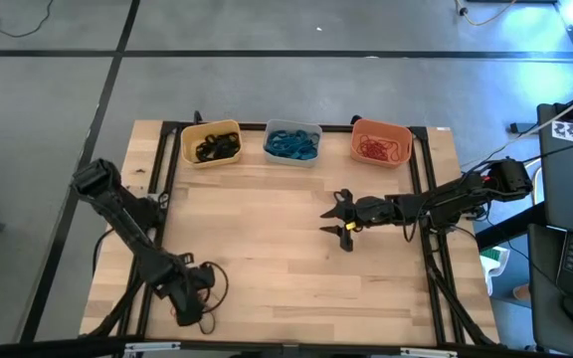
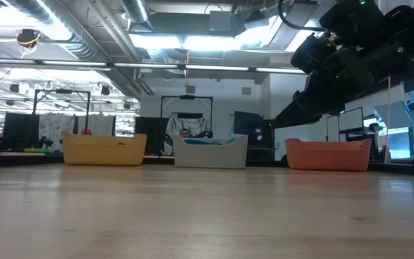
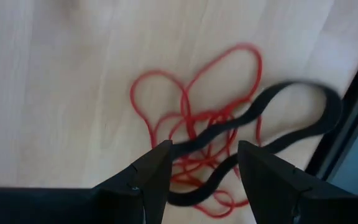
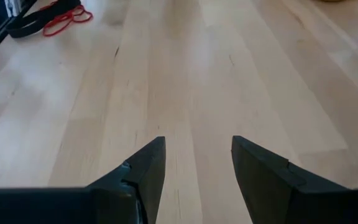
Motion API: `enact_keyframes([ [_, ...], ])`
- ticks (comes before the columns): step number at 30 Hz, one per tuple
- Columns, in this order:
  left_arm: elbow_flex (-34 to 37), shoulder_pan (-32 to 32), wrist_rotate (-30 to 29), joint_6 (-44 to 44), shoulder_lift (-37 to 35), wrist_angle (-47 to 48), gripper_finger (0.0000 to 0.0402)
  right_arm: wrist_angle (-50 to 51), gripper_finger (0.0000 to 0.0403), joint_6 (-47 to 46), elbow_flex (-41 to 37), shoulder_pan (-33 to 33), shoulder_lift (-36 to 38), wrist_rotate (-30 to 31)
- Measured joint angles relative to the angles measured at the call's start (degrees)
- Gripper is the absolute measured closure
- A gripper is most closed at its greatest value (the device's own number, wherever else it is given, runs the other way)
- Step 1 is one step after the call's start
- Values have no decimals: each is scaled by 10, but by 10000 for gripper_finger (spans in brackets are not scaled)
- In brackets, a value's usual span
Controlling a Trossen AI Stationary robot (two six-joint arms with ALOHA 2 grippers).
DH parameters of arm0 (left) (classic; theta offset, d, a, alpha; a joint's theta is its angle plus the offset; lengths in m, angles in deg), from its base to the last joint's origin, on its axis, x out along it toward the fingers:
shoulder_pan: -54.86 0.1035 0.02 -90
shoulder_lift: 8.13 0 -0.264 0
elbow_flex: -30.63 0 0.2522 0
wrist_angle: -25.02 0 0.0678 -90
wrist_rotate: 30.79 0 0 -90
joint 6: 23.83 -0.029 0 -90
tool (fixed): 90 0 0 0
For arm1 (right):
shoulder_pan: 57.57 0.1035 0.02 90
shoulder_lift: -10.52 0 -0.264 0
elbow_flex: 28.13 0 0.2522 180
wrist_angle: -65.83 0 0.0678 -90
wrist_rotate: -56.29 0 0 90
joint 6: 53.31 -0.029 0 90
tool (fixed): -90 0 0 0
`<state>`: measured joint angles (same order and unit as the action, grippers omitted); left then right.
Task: Sort rubber bands into baskets
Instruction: Put the black rubber band into the yellow bin
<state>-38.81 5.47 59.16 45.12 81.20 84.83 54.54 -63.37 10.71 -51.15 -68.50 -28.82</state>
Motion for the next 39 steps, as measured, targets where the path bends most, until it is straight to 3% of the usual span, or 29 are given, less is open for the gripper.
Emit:
enact_keyframes([
  [14,0,-49,-2,-9,72,31,229,-5,220,3,0,0,0,27],
  [22,0,-47,-4,-13,81,33,326,-4,220,4,0,0,0,31],
  [27,0,-42,-5,-11,56,33,392,-4,220,4,0,0,0,31],
  [35,0,-21,-53,-5,-25,58,396,-5,220,3,0,0,0,32],
  [39,0,-9,-107,-20,-84,54,396,-6,220,3,0,0,0,33],
])
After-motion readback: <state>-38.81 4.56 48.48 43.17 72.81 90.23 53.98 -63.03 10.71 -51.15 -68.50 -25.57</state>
